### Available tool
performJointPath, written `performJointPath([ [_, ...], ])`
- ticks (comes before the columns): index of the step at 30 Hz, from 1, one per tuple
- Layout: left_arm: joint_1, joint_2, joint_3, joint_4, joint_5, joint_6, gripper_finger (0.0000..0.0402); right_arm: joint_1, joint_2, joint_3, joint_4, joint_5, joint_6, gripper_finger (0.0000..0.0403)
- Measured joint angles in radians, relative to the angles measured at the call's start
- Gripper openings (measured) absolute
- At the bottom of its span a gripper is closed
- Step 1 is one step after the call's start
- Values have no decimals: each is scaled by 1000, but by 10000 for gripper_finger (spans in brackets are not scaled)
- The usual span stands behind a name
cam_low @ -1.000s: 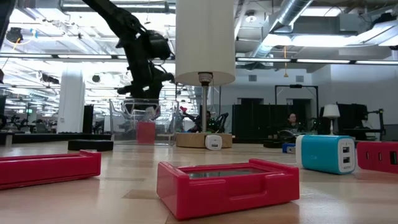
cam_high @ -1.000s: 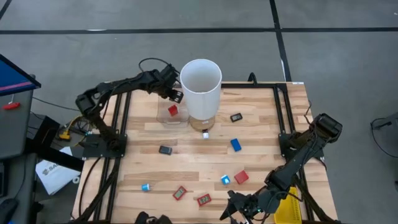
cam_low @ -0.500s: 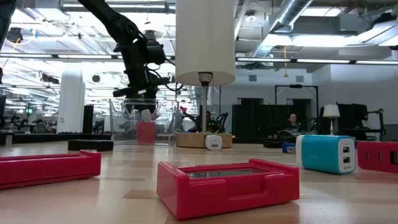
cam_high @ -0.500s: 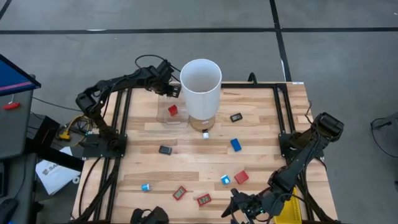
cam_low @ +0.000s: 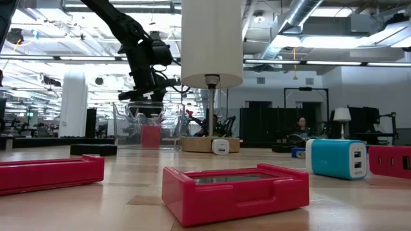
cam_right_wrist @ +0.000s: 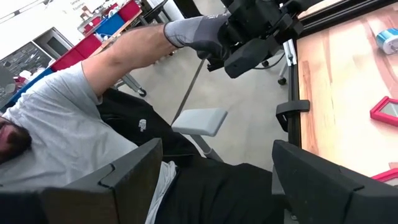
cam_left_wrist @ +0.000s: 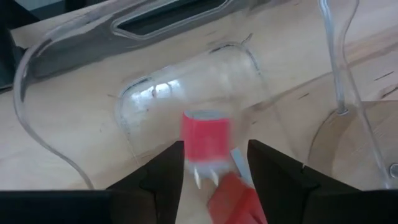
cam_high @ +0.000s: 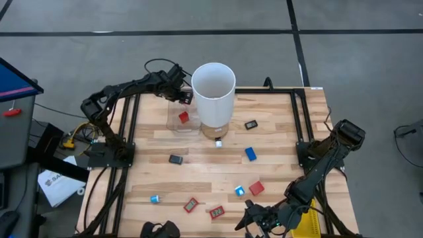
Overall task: Pick & Place Office items
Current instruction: Put the pink charger adapter into the transparent bin, then put the left blue charger adapter into the transparent bin
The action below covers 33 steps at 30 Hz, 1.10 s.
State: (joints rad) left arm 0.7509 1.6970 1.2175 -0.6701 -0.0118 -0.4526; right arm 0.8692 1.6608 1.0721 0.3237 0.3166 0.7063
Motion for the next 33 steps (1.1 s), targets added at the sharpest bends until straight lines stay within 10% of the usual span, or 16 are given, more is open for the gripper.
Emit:
performJointPath([
  [22, -9, -353, -1, -210, 36, 123, 161, 0, 0, 0, 2, 4, -10, 297],
  [33, -285, -567, -2, -494, 44, 152, 158, -8, 0, 0, 6, 7, -7, 297],
])
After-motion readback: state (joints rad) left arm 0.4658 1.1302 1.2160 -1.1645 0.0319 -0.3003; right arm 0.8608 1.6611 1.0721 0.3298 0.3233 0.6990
